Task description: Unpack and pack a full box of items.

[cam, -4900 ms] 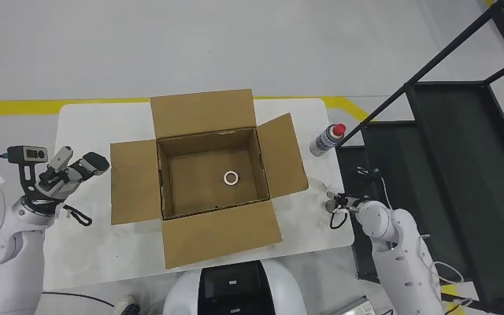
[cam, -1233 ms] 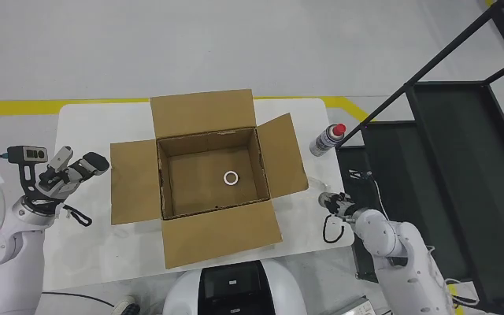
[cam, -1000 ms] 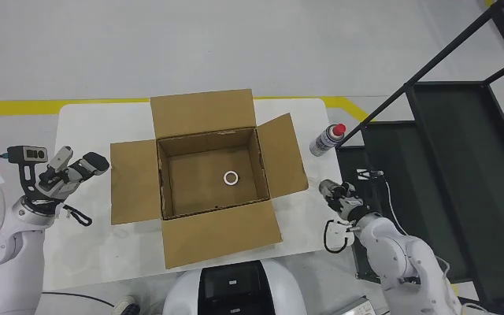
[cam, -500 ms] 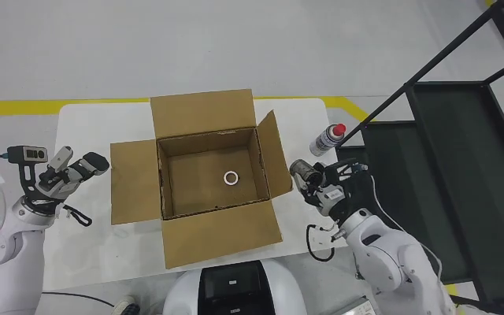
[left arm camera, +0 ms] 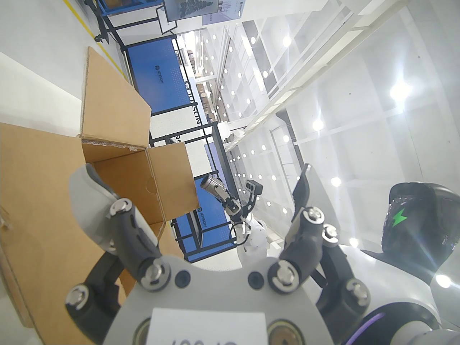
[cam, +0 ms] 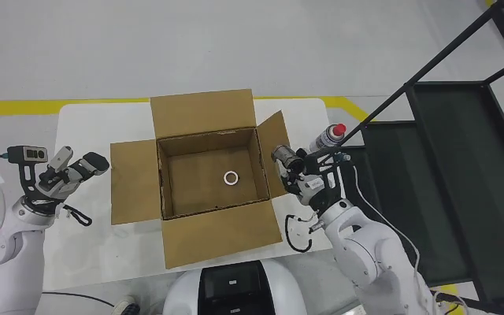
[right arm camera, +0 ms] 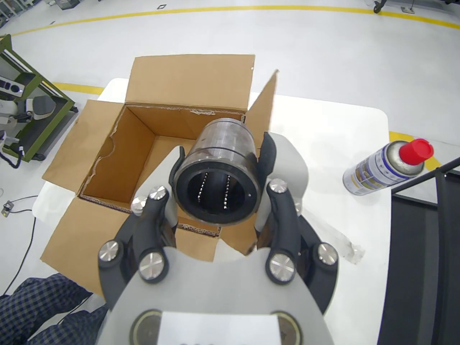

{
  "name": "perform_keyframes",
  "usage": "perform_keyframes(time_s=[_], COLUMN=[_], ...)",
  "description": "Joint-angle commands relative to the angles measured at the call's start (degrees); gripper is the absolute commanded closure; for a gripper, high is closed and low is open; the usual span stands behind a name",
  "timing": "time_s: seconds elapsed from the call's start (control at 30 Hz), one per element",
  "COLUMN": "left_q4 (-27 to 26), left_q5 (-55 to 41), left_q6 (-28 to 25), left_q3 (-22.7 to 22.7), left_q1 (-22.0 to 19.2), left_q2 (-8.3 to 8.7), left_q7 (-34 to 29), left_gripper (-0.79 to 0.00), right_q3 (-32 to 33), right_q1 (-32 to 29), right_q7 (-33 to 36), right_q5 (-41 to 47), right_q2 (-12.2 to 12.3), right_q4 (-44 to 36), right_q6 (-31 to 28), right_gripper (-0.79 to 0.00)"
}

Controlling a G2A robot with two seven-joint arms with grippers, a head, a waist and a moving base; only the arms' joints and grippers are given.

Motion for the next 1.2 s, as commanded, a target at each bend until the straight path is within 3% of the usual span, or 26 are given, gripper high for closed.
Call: perform_keyframes(time_s=[0.0,0.13,0.3,0.7,0.9,1.17], left_q4=[0.0,0.0,0.0,0.0,0.0,0.0], left_q5=[0.0,0.0,0.0,0.0,0.0,0.0], left_q6=[0.0,0.0,0.0,0.0,0.0,0.0], left_q3=[0.0,0.0,0.0,0.0,0.0,0.0], left_q1=[0.0,0.0,0.0,0.0,0.0,0.0], left_q2=[0.0,0.0,0.0,0.0,0.0,0.0], left_q7=[0.0,0.0,0.0,0.0,0.0,0.0], left_gripper=[-0.785,-0.785,-0.785,-0.785,-0.785,-0.785], right_q3=[-1.67,-6.92,-15.18,-28.86,-31.45,-31.45], right_q1=[0.73,4.95,14.85,34.76,38.58,38.58], right_q7=[2.81,13.5,22.63,33.63,34.68,34.68], right_q5=[-1.74,-5.81,-7.84,-7.65,-5.97,-5.97], right_q2=[-0.01,-0.33,-1.56,-6.04,-7.62,-7.62], right_q4=[0.0,0.4,8.12,26.91,32.09,32.09], right_q6=[0.27,3.28,5.95,13.38,14.58,14.58], right_gripper=[0.0,0.0,0.0,0.0,0.0,0.0])
